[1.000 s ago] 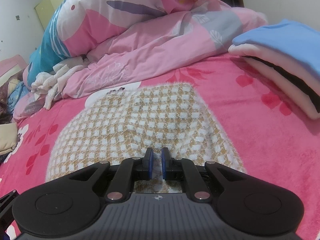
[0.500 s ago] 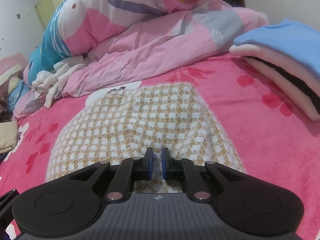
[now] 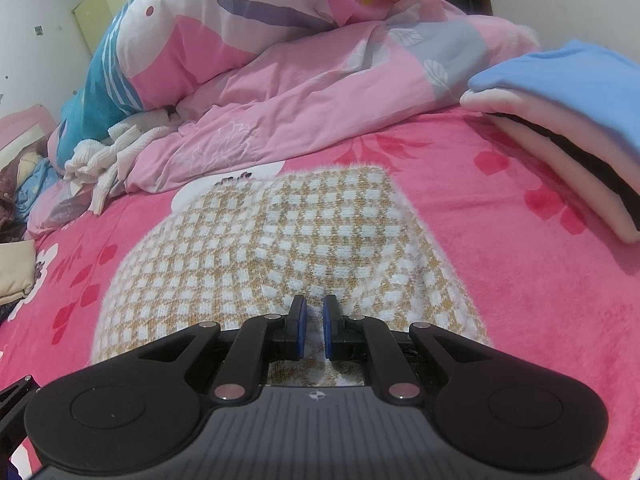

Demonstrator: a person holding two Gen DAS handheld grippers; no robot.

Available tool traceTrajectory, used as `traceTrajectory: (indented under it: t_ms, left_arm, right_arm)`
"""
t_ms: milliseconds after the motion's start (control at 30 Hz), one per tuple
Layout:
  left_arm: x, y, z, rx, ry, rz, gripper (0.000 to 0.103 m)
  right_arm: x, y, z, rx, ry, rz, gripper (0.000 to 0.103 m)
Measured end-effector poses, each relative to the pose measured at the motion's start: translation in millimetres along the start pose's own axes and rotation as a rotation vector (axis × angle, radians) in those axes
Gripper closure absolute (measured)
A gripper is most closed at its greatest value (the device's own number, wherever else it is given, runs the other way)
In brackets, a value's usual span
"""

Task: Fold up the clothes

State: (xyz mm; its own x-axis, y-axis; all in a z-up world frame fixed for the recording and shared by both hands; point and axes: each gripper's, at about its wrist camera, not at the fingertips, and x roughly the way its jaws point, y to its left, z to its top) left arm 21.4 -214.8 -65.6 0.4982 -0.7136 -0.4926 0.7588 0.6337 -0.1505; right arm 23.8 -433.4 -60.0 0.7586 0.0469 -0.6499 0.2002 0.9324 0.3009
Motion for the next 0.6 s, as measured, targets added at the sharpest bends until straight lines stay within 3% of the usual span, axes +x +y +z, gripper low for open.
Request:
traceTrajectory:
  t_ms: [433,600]
  left_arm:
    - [0,1,0,-0.003,-0.003,-0.004,0.007]
    - [-11,19,5,-0.081,-0.016,0.010,0.009]
  right_arm:
    - [0,0,-1,0.002,-0.002,0.002,0.096]
    - [0,0,0,0.004,-0.002,0.004,0.096]
